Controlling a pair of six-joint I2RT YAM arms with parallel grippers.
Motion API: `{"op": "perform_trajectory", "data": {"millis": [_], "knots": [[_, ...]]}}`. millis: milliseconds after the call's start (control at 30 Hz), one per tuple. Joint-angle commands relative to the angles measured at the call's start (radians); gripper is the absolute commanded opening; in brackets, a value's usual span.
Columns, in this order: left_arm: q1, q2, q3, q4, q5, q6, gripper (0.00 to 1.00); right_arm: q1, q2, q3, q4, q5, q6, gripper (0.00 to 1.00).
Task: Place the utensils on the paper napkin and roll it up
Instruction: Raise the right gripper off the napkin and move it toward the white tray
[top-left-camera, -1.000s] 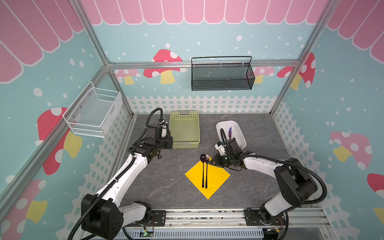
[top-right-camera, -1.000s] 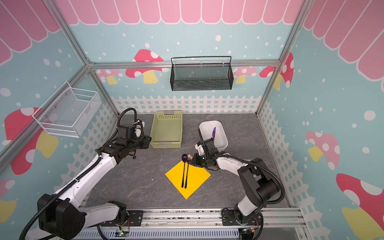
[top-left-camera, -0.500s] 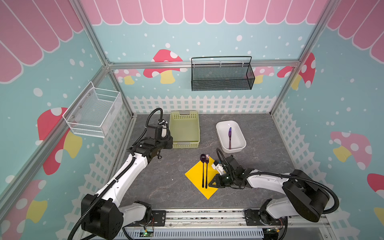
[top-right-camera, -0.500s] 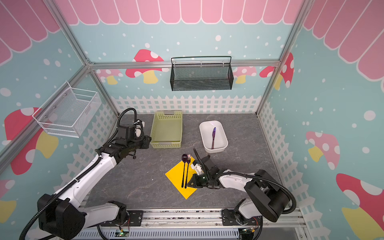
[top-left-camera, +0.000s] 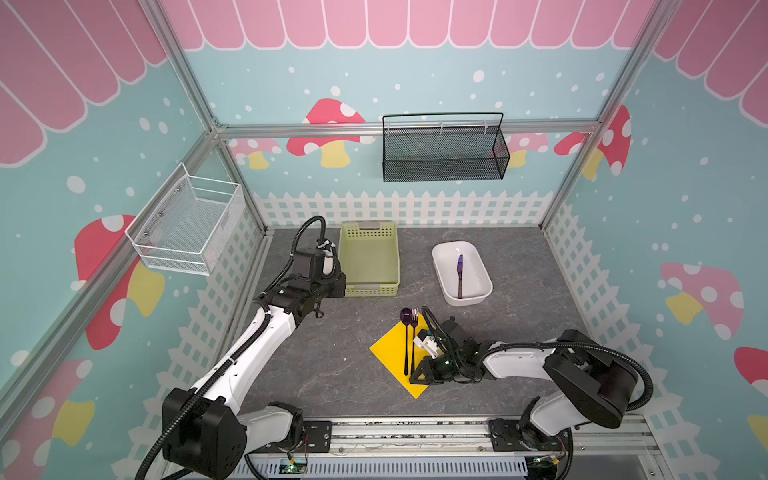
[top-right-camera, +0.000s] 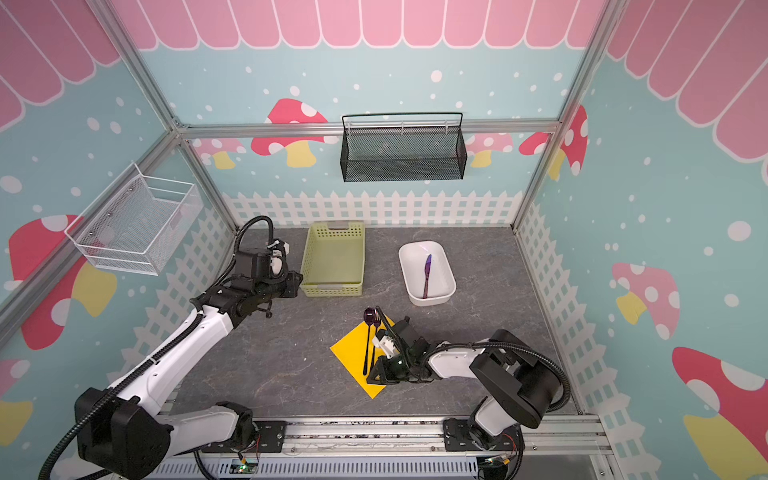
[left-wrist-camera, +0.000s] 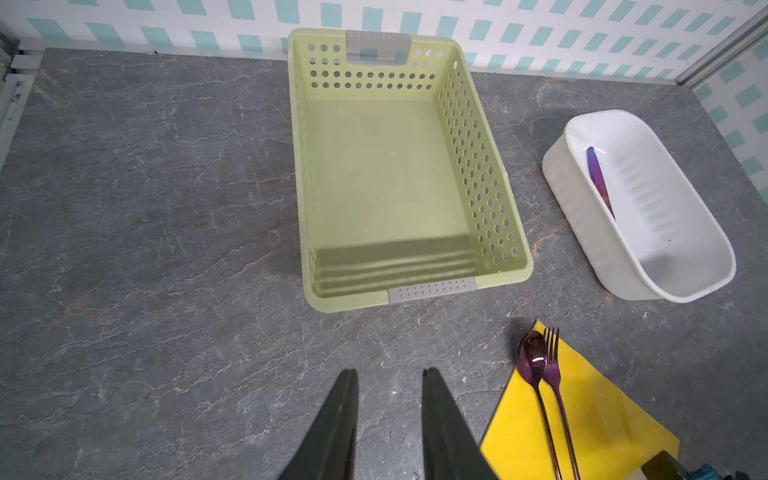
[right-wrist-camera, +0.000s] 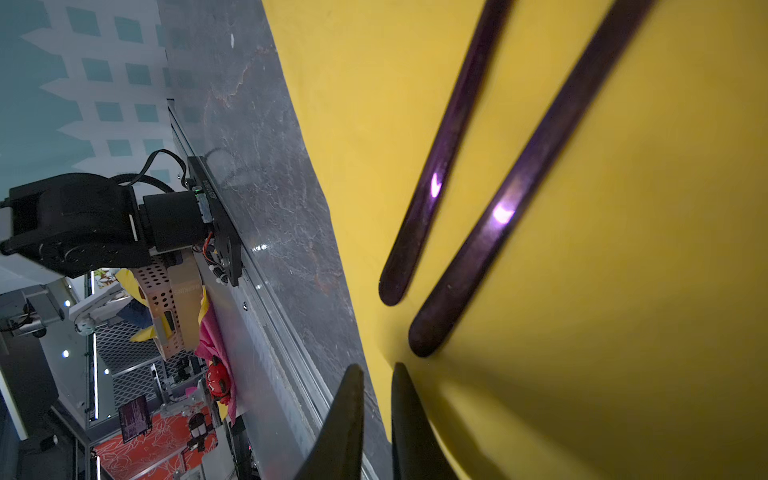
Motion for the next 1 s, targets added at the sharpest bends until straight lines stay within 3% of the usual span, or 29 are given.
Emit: {"op": "perform_trajectory", "data": {"millis": [0,967], "knots": [[0.007,-0.009,0.022,0.000,0.001,0.007,0.29,0.013,0.020,0.023,0.032,-0.006,0.015,0.18],[0.006,0.006,0.025,-0.003,0.002,0.005,0.29,0.012,0.023,0.039,-0.010,0.056,0.003,0.19]]}}
